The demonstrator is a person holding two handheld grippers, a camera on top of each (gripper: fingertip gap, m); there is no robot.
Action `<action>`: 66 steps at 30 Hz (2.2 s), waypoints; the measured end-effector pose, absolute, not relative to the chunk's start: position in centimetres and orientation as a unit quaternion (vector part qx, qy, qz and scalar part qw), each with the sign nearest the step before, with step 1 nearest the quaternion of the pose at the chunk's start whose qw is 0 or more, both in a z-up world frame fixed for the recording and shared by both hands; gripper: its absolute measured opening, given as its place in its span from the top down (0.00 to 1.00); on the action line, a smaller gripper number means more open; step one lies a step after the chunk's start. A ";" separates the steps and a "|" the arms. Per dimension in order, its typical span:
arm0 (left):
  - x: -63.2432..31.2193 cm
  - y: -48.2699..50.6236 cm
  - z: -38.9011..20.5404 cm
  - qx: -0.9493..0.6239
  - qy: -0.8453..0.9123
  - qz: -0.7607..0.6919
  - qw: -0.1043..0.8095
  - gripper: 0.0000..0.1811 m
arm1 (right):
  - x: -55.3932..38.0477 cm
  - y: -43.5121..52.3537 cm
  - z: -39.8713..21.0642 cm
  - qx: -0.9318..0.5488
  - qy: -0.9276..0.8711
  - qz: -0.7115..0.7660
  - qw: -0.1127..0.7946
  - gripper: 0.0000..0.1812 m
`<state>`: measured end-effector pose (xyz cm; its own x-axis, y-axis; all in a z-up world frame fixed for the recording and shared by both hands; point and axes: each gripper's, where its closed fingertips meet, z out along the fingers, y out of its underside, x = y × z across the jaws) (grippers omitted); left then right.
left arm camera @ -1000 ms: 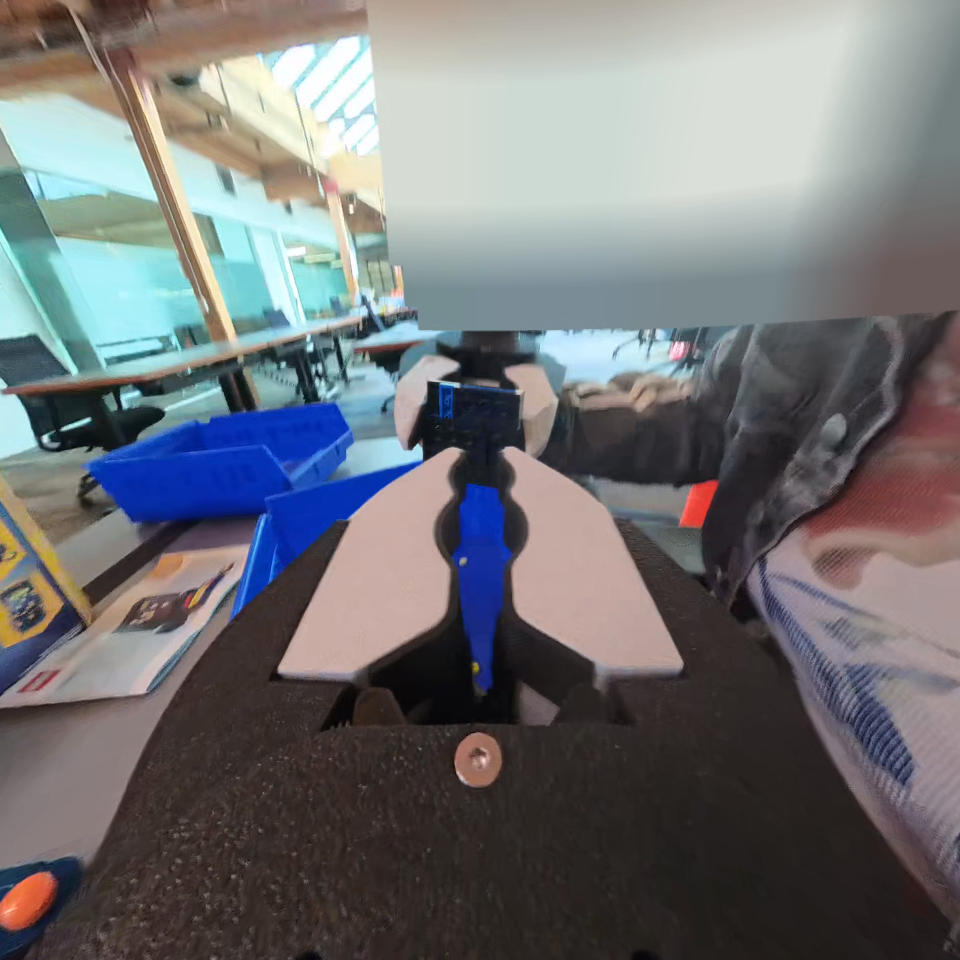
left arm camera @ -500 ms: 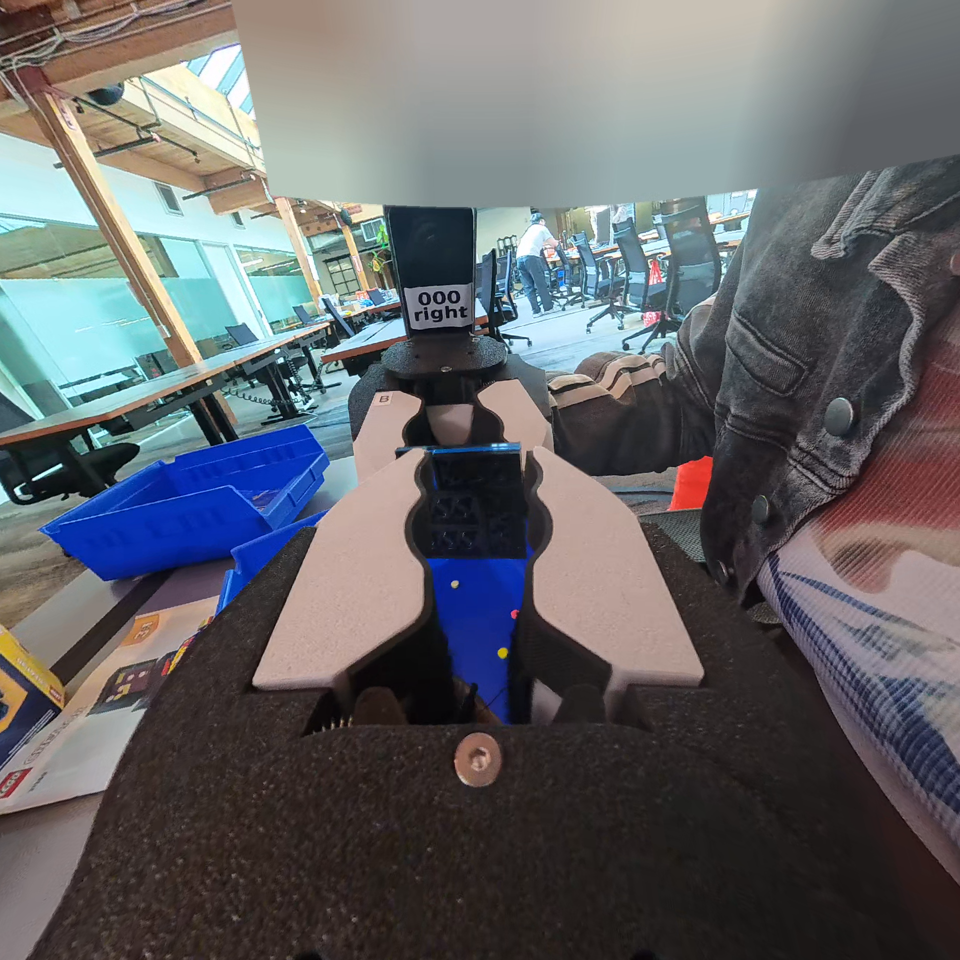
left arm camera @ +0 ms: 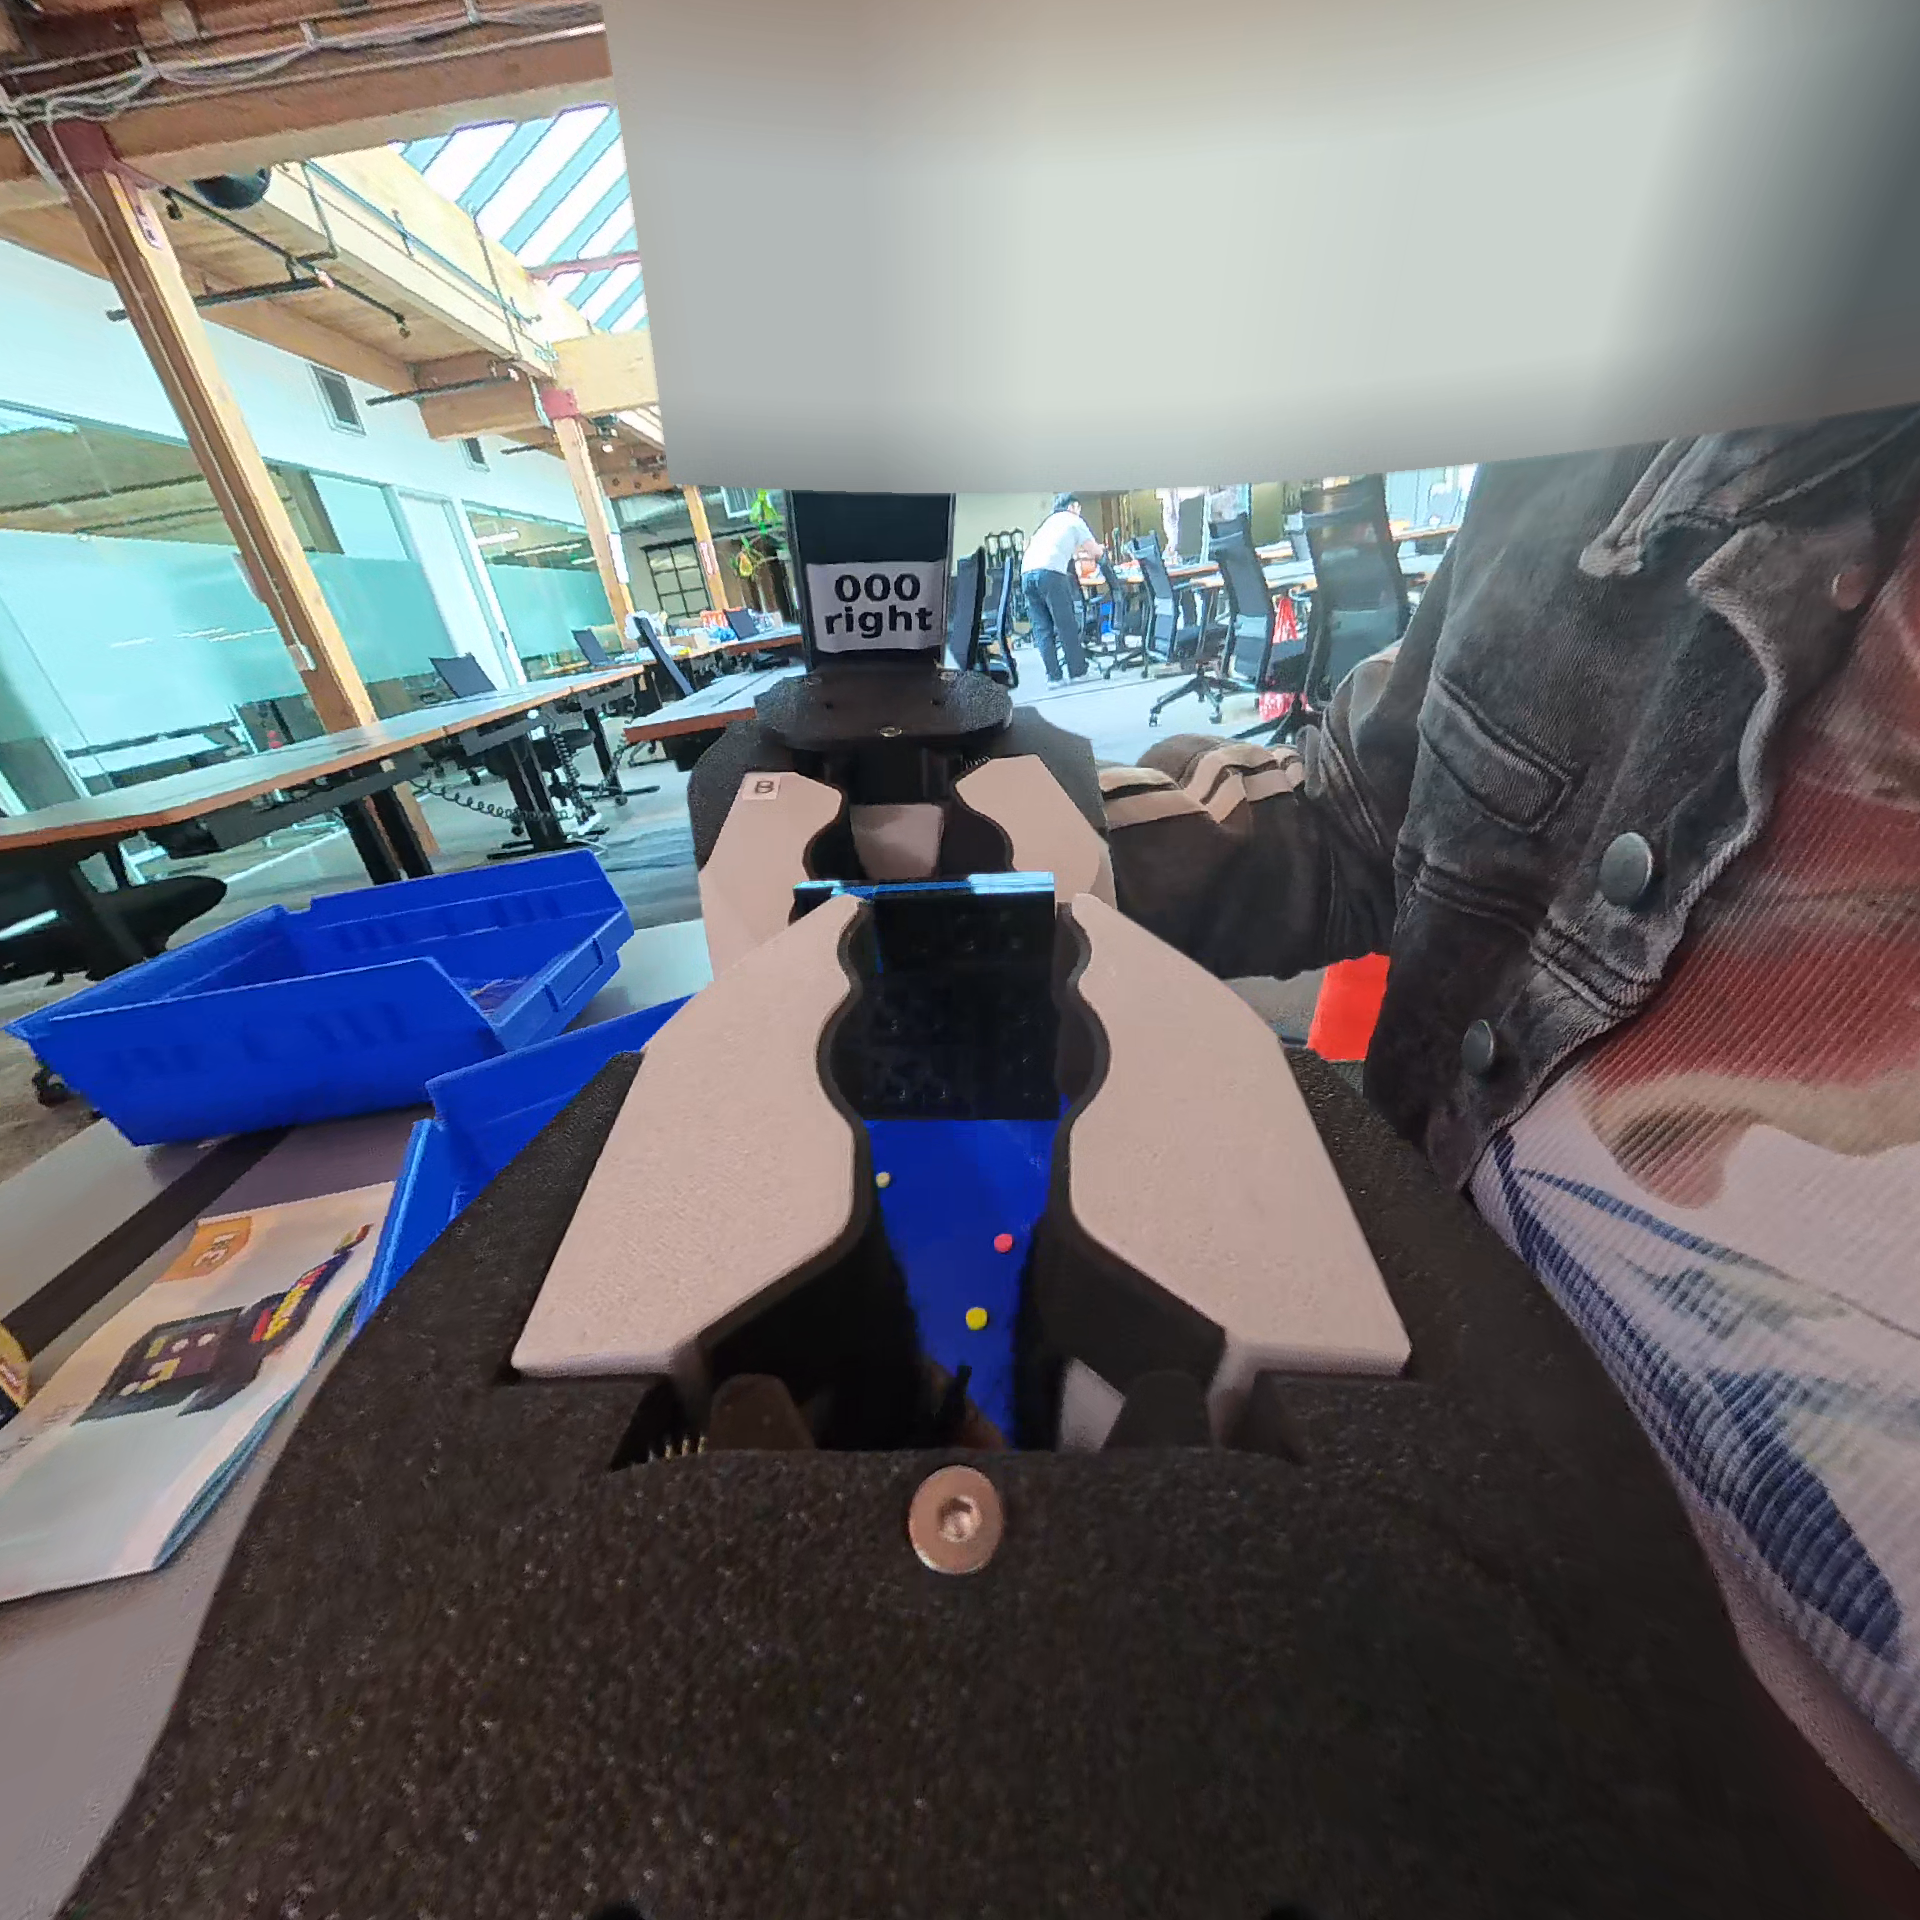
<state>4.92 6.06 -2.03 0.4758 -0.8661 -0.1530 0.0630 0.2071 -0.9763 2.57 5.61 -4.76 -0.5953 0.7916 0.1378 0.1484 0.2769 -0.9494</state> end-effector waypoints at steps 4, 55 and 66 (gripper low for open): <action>4.9 6.5 -2.7 -0.546 0.395 -0.303 0.674 0.83 | 1.5 5.8 -4.8 -0.341 -0.735 0.469 0.352 0.57; 4.1 4.8 -1.2 -0.513 0.384 -0.327 0.694 0.84 | 0.6 4.2 -2.9 -0.279 -0.688 0.511 0.432 0.68; 0.5 7.6 -3.8 -0.572 0.321 -0.208 0.726 0.83 | 1.8 10.0 -2.2 -0.335 -0.630 0.443 0.542 0.68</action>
<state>0.48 7.58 -3.78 0.7082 -0.6682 -0.2278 -0.0659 0.2587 -0.9637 1.81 9.95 -2.23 -0.1870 0.9030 0.3868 -0.0587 0.3828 -0.9220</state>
